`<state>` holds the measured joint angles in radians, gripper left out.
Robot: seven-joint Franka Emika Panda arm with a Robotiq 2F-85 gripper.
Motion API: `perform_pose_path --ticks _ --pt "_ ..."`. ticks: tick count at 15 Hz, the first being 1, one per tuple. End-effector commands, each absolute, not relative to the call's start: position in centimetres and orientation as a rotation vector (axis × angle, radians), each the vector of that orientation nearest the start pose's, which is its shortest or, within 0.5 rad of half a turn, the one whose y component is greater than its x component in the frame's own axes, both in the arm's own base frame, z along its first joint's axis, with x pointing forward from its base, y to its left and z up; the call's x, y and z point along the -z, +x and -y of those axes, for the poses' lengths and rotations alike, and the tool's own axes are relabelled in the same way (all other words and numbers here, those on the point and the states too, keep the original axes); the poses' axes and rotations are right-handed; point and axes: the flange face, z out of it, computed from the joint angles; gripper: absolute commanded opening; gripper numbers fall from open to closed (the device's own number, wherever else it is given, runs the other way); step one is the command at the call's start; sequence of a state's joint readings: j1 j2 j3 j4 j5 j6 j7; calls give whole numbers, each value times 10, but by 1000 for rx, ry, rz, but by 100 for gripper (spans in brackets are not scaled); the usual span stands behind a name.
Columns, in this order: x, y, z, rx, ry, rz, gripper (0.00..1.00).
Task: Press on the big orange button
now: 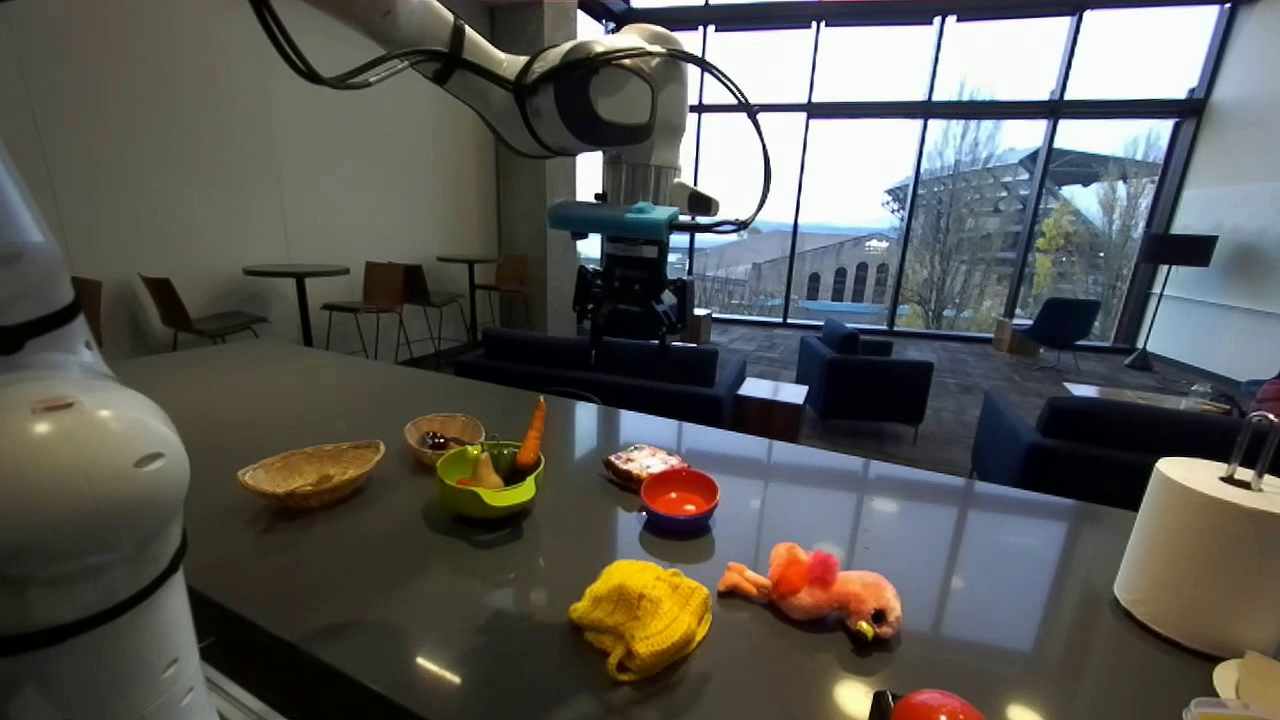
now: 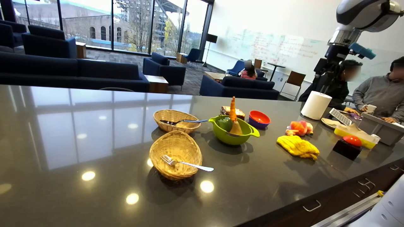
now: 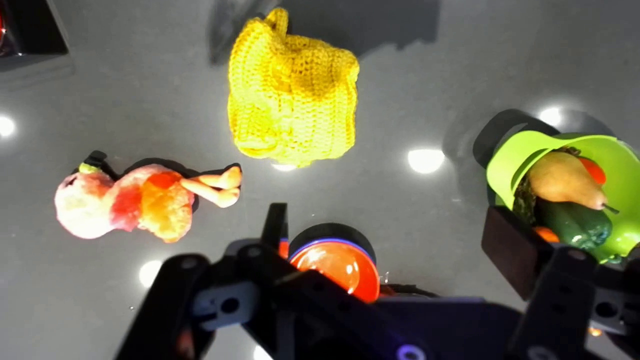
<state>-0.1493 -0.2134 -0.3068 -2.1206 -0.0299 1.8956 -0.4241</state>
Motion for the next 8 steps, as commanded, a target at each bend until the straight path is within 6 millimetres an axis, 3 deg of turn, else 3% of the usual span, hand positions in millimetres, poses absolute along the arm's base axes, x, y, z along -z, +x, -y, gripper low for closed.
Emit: perform_pose_path --ticks 1,8 --pt "-498 451 258 63 -3111 -93 100" --pt "-510 461 305 162 -3051 -363 100"
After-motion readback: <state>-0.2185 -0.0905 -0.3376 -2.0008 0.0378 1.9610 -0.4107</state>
